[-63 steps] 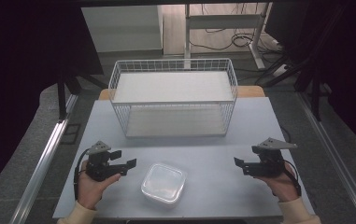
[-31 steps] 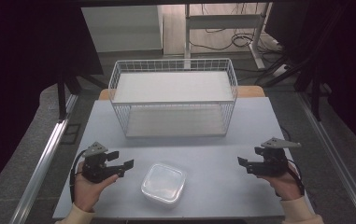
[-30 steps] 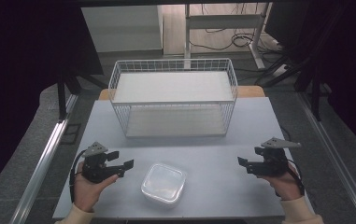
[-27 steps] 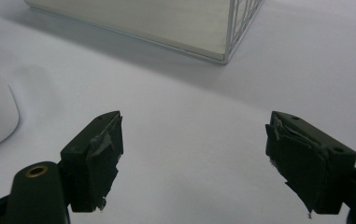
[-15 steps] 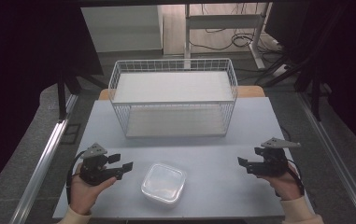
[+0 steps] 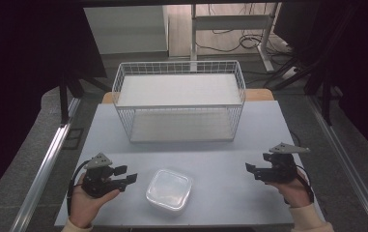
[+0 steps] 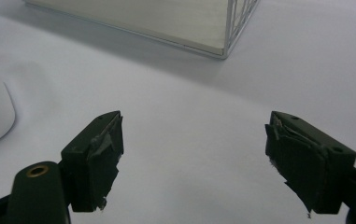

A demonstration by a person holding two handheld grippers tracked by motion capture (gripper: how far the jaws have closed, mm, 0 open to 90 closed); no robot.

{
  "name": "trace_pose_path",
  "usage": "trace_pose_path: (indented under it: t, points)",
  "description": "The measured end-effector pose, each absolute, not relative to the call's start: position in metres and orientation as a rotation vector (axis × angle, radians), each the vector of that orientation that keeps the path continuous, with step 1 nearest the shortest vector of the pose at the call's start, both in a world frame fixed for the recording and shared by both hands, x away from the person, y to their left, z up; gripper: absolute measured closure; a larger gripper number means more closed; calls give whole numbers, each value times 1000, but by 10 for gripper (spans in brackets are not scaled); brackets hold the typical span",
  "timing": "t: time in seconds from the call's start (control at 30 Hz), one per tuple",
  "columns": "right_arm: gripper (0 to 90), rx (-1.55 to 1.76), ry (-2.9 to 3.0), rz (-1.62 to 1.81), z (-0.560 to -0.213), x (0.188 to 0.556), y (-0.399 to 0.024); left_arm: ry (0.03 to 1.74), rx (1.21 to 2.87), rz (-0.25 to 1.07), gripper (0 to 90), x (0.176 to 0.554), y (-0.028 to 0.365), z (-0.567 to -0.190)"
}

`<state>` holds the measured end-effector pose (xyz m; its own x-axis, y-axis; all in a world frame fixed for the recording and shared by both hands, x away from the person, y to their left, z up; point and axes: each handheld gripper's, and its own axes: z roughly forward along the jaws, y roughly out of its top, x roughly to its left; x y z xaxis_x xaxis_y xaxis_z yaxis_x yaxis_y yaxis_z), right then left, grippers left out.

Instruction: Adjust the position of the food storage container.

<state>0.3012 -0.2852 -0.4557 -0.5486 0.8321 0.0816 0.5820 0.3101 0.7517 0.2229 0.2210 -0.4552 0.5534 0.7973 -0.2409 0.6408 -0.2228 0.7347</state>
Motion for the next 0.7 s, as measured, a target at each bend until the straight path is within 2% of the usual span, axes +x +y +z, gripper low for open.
trace_pose_path:
  t: [0.27, 0.57, 0.7]
  points:
    - [193, 1272, 2259, 1086, -455, 300, -284, 1140, 1990, 203, 616, 215, 222, -459]
    - [195, 1274, 2262, 1082, -455, 301, -282, 1093, 2066, 132, 846, 206, 217, -464]
    - [195, 1275, 2264, 1076, -456, 301, -283, 1088, 2091, 100, 892, 203, 214, -470]
